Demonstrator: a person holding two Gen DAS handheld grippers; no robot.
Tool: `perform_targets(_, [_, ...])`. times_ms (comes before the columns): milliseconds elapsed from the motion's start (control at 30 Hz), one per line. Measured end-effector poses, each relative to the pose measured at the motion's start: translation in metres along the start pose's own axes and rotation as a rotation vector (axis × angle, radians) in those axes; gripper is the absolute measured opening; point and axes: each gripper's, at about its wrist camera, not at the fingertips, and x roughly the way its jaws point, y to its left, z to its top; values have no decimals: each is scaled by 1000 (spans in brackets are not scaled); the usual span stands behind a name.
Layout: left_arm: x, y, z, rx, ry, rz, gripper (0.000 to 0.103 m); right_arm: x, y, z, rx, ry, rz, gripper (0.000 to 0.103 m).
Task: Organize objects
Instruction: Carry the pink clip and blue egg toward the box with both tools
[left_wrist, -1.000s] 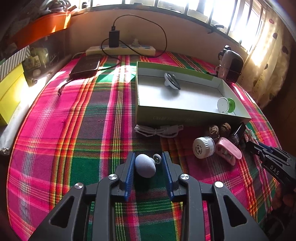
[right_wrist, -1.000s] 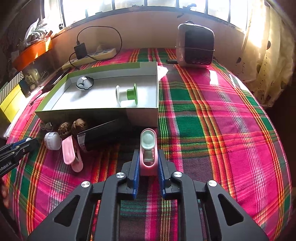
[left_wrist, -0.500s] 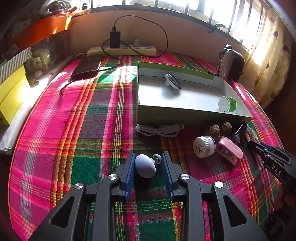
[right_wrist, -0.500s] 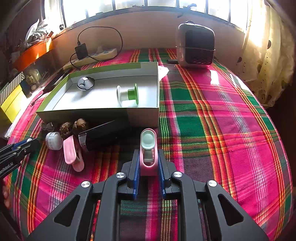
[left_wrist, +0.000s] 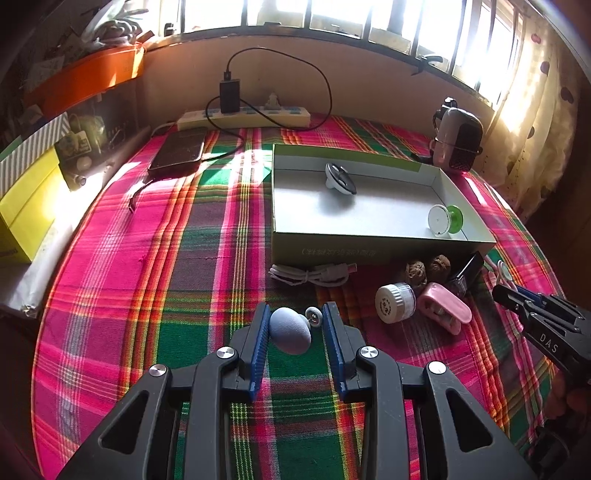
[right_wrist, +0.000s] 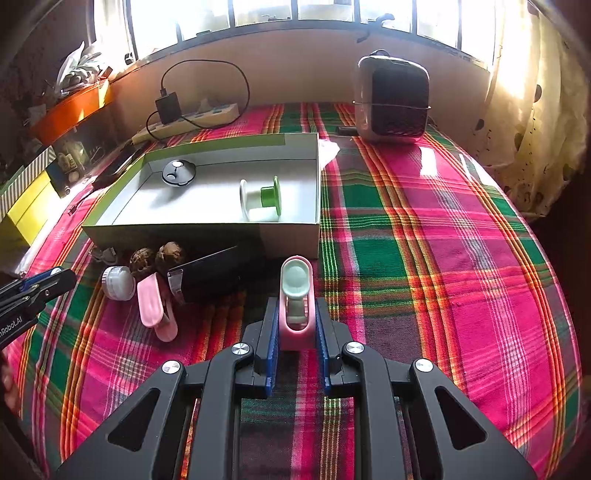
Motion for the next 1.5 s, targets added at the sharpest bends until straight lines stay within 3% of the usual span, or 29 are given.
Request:
perform_targets(600, [-16, -9, 7, 20, -48, 15, 27, -15, 3, 8, -17, -38, 25, 18])
perform_targets(1500, [-8, -31, 48, 52, -99, -15, 27, -11, 11, 44, -45, -78, 70, 18])
